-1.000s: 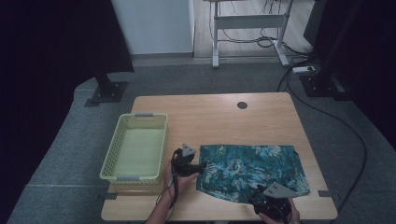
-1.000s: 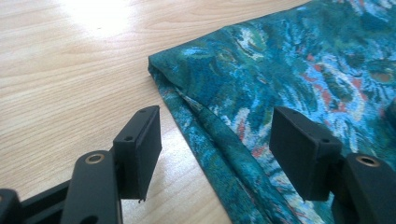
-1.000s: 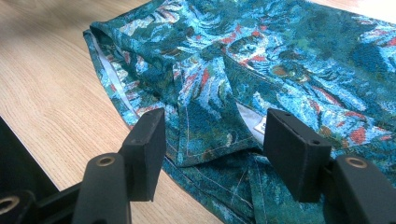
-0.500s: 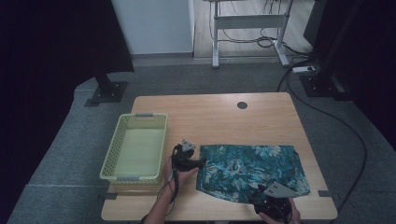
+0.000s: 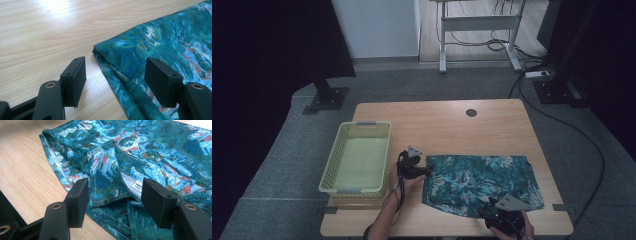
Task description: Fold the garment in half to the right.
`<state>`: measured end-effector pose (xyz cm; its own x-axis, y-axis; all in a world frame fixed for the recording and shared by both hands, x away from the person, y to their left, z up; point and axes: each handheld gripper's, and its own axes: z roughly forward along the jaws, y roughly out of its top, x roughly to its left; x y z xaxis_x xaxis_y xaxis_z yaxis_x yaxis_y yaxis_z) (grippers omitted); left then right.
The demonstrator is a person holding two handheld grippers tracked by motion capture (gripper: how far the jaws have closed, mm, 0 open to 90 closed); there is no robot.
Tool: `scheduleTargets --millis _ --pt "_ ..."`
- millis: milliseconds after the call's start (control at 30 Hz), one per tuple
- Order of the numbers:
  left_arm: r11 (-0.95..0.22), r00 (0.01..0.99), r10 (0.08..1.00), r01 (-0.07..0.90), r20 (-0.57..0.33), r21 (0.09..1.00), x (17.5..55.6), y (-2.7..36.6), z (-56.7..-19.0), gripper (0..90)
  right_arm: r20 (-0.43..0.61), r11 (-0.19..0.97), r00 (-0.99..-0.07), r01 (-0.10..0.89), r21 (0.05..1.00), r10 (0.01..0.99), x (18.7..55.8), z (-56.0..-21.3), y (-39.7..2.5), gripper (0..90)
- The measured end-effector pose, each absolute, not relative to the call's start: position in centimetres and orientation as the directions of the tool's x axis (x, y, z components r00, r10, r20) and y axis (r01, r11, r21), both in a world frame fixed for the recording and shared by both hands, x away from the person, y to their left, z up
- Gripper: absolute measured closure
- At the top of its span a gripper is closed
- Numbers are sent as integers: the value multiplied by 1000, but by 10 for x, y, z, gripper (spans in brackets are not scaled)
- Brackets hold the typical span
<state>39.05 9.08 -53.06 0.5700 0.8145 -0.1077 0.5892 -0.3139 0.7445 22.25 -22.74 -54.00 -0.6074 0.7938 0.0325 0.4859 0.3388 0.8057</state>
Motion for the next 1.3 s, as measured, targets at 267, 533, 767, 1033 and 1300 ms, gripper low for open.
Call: scheduleTargets --millis 267,533,767,1033,1300 --pt "-318 555 826 603 -98 731 401 87 -531 344 33 341 -608 489 803 794 223 -541 -227 388" --pt "-320 549 830 615 -100 721 407 88 -534 352 34 344 -607 495 798 794 223 -541 -226 387" --pt "-317 557 823 616 -114 721 415 87 -537 358 34 345 -607 497 796 794 223 -541 -226 387" --pt "-305 585 801 585 -130 751 415 81 -526 364 34 345 -606 497 796 795 223 -541 -227 387" --pt "-335 581 806 601 -110 725 418 69 -531 361 31 346 -606 494 798 795 223 -541 -227 386"
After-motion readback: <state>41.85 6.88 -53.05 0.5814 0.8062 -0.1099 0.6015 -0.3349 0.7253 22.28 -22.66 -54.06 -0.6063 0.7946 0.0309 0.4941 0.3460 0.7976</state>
